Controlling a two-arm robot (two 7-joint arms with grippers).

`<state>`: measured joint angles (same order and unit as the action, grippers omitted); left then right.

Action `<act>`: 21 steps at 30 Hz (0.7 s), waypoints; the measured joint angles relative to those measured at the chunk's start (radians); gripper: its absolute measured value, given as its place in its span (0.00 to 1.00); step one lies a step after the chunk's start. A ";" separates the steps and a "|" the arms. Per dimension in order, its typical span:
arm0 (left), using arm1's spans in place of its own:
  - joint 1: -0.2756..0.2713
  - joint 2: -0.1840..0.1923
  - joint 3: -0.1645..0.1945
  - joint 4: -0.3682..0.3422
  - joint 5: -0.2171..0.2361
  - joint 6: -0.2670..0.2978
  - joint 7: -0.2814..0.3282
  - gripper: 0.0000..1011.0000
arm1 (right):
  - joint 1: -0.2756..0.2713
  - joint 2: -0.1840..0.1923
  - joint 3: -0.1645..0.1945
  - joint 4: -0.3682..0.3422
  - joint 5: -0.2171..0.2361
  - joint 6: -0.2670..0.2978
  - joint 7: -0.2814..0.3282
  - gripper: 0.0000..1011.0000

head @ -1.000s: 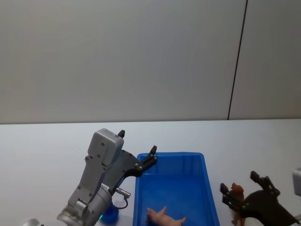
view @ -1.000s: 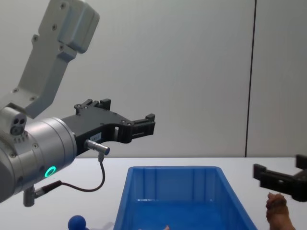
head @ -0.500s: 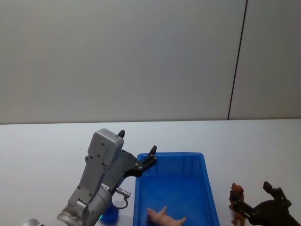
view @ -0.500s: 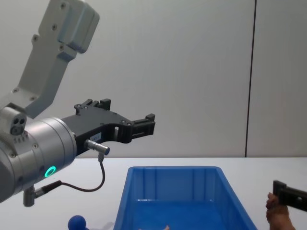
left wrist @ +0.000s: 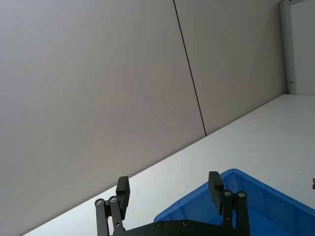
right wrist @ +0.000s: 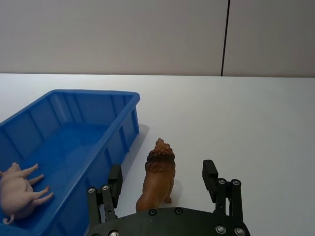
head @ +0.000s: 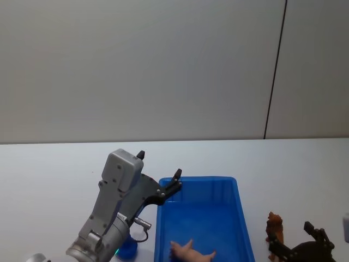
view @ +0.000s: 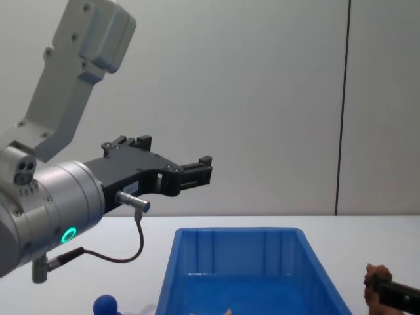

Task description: Pick up the two dolls from the table and place them into the box.

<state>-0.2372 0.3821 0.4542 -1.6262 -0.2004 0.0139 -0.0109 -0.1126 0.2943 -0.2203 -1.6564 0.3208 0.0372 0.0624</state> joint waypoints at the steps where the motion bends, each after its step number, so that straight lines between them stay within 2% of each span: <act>1: 0.000 0.000 0.000 0.000 0.000 0.000 0.000 1.00 | 0.002 -0.002 -0.001 0.003 0.000 0.000 0.000 0.99; 13: 0.000 0.000 0.000 0.000 0.000 0.000 0.000 1.00 | 0.022 -0.026 -0.008 0.047 -0.007 0.008 -0.003 0.99; 21: 0.000 0.000 0.000 0.000 0.000 0.000 0.000 1.00 | 0.033 -0.039 -0.011 0.072 0.003 0.039 0.000 0.78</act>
<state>-0.2372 0.3821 0.4542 -1.6262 -0.2004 0.0138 -0.0109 -0.0793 0.2554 -0.2311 -1.5842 0.3239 0.0761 0.0627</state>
